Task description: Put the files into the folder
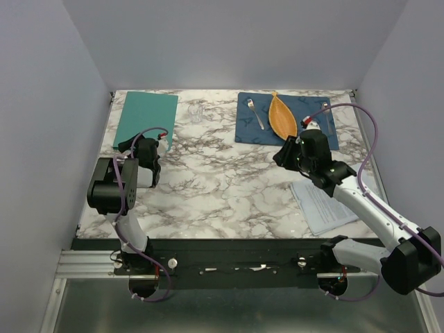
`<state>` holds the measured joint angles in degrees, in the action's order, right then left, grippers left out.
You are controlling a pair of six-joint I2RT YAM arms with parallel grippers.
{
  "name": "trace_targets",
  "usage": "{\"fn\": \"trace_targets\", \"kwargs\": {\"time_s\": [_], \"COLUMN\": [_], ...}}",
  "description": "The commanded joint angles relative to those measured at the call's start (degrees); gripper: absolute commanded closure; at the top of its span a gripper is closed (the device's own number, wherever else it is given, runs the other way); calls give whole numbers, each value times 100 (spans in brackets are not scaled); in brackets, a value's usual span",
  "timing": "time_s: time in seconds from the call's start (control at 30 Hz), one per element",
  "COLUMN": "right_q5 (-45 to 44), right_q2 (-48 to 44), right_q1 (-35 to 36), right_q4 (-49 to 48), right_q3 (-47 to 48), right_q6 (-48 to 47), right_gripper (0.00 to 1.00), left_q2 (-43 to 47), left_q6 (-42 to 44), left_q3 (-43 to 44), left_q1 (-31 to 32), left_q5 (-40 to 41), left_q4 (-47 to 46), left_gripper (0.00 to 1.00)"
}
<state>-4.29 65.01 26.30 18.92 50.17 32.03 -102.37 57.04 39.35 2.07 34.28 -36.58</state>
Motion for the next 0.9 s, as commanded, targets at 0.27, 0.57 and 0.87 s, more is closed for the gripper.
{"fn": "trace_targets", "kwargs": {"time_s": [0.27,0.57,0.87], "right_q5": [-10,34,95], "right_q2": [-94,143,47], "right_q1": [33,33,33], "right_q4": [-626,-661,-617], "right_q3": [-561,-509,-456], "right_q6": [251,242,119], "right_gripper": [59,59,59], "left_q2": [-2032,-1584,-1673], "left_q6": [2909,2224,1935], "left_q3": [-534,-77,476], "left_q1": [-101,-101,-101], "left_q5": [-396,-282,87], "left_q4": [-5526,-3848,-3260], "left_gripper": [1,1,3]}}
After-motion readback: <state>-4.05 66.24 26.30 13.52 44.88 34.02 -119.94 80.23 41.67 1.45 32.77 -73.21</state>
